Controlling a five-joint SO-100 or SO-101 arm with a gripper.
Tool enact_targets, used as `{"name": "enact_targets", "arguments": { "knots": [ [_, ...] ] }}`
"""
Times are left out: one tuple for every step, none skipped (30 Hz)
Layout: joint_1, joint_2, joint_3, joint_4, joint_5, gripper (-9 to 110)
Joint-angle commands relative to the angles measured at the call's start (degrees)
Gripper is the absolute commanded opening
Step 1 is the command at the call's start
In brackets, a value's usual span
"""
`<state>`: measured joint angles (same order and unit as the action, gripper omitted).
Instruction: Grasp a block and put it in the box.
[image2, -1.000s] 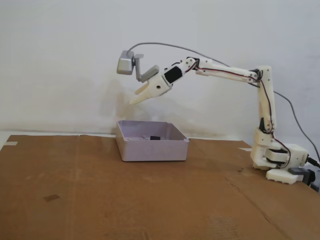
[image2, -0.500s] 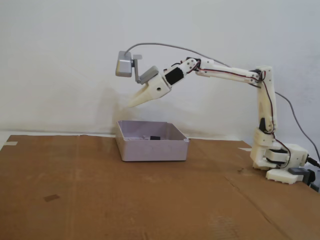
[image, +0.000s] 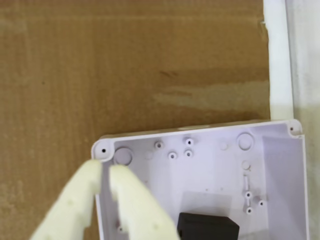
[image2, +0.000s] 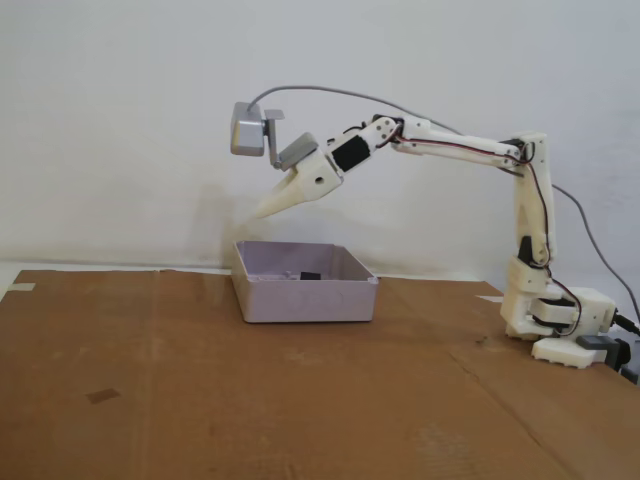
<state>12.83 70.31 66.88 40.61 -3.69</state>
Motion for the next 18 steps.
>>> {"name": "enact_targets", "arguments": {
  "knots": [
    [-0.97, 3.08, -7.47, -2.64, 0.62, 0],
    [-1.05, 2.90, -7.38, -2.64, 0.62, 0],
    [-1.58, 2.90, -7.21, -2.64, 0.62, 0],
    [-1.85, 2.72, -7.12, -2.64, 0.62, 0],
    [-2.02, 2.72, -7.12, -2.64, 0.62, 0],
    [-2.20, 2.72, -7.03, -2.64, 0.62, 0],
    [-2.20, 2.72, -6.94, -2.64, 0.62, 0],
    [-2.29, 2.72, -6.94, -2.64, 0.62, 0],
    [-2.29, 2.72, -6.94, -2.64, 0.62, 0],
    [-2.29, 2.72, -6.94, -2.64, 0.62, 0],
    [-2.29, 2.81, -7.03, -2.64, 0.62, 0],
    [-2.29, 2.81, -7.03, -2.64, 0.62, 0],
    [-2.29, 2.90, -7.03, -2.64, 0.70, 0],
    [-2.29, 3.08, -7.03, -2.64, 0.70, 0],
    [-2.29, 3.16, -6.94, -2.64, 0.70, 0],
    [-2.29, 3.43, -6.94, -2.64, 0.70, 0],
    [-2.29, 3.52, -6.94, -2.64, 0.70, 0],
    [-2.29, 3.69, -6.94, -2.64, 0.70, 0]
  ]
}}
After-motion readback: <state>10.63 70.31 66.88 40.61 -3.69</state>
